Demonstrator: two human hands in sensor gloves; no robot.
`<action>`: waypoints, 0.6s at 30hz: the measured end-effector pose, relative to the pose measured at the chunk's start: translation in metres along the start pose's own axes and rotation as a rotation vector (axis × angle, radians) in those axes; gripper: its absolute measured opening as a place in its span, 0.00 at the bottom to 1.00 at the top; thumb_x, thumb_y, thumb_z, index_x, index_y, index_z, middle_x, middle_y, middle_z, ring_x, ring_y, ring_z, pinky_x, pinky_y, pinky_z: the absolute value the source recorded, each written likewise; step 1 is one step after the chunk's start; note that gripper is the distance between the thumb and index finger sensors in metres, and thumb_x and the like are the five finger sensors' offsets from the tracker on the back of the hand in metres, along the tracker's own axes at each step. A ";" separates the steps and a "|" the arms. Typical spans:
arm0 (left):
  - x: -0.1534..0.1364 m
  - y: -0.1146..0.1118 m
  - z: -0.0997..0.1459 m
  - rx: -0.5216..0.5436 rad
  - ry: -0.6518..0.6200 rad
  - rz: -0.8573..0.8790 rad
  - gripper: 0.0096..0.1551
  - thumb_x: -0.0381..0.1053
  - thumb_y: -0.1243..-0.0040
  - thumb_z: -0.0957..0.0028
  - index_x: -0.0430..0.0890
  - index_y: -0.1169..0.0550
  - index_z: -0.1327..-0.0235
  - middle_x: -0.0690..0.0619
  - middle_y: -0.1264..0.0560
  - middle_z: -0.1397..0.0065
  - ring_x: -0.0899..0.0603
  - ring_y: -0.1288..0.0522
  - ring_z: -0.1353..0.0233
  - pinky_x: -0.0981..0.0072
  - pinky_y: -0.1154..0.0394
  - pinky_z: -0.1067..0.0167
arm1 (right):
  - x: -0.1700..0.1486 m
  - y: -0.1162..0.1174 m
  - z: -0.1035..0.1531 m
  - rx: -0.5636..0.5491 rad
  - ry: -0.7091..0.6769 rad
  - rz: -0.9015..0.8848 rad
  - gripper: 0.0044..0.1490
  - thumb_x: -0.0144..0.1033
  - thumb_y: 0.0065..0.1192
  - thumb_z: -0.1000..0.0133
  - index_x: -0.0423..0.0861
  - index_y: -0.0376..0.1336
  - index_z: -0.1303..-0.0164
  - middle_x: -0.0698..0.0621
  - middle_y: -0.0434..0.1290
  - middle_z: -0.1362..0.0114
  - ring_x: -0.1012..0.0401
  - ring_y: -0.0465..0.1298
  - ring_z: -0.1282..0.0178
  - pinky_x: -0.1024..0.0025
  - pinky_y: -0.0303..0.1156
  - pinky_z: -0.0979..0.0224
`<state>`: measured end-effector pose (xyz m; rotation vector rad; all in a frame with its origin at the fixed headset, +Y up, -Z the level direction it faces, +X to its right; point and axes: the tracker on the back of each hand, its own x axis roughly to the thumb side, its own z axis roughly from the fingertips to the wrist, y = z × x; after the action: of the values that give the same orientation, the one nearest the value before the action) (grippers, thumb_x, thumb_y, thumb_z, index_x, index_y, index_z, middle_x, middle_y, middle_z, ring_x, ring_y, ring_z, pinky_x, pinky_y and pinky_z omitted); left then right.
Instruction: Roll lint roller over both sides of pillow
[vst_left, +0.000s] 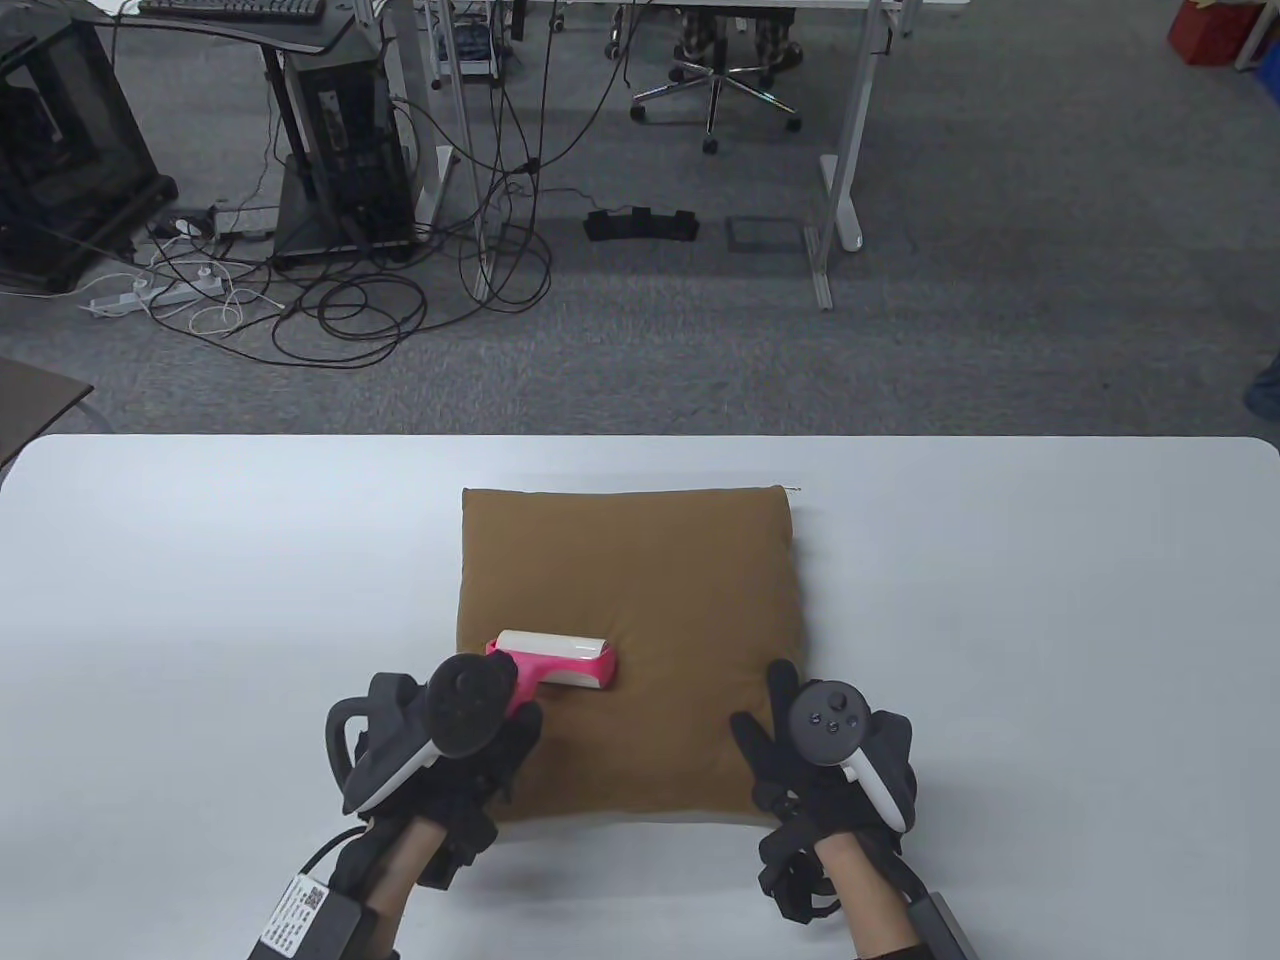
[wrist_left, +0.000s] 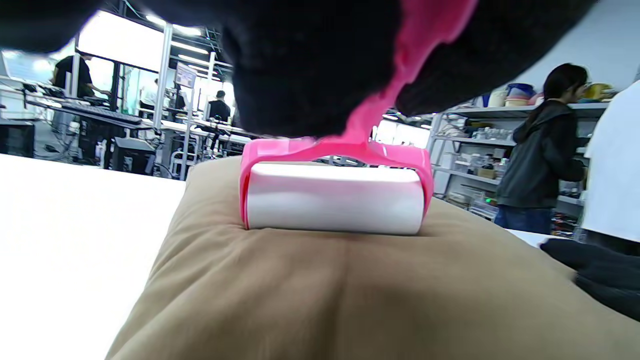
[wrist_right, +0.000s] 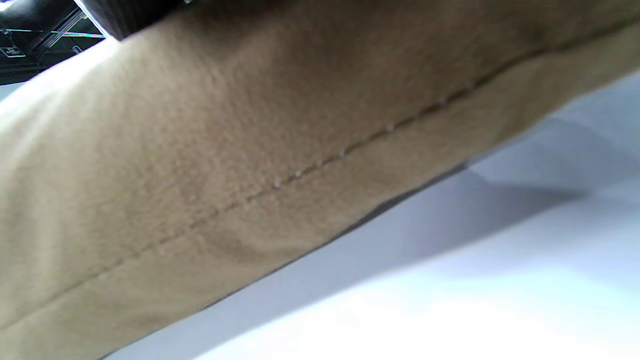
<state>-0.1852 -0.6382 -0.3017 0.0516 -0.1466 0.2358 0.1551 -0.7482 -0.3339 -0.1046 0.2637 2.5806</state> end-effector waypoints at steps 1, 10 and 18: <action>-0.004 -0.002 0.005 -0.002 -0.020 0.031 0.40 0.65 0.31 0.53 0.38 0.22 0.39 0.55 0.12 0.83 0.55 0.22 0.94 0.54 0.17 0.82 | 0.000 0.000 0.000 -0.001 0.000 0.004 0.45 0.61 0.38 0.36 0.53 0.32 0.15 0.28 0.41 0.13 0.28 0.62 0.26 0.30 0.61 0.34; -0.037 0.001 0.036 -0.082 -0.071 0.245 0.39 0.63 0.31 0.52 0.35 0.22 0.40 0.54 0.12 0.83 0.54 0.22 0.94 0.54 0.17 0.82 | 0.000 0.001 0.002 -0.008 0.000 0.018 0.45 0.61 0.38 0.36 0.53 0.32 0.16 0.27 0.41 0.13 0.29 0.62 0.26 0.30 0.61 0.34; -0.069 -0.002 0.020 0.153 0.064 0.522 0.37 0.60 0.40 0.47 0.33 0.24 0.37 0.53 0.11 0.76 0.54 0.19 0.88 0.54 0.17 0.76 | 0.001 -0.008 0.007 -0.116 -0.032 -0.015 0.52 0.61 0.41 0.37 0.42 0.31 0.16 0.26 0.45 0.14 0.29 0.65 0.28 0.30 0.62 0.35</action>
<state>-0.2542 -0.6575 -0.2924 0.1577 -0.0756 0.7695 0.1586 -0.7395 -0.3290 -0.1073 0.1007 2.5794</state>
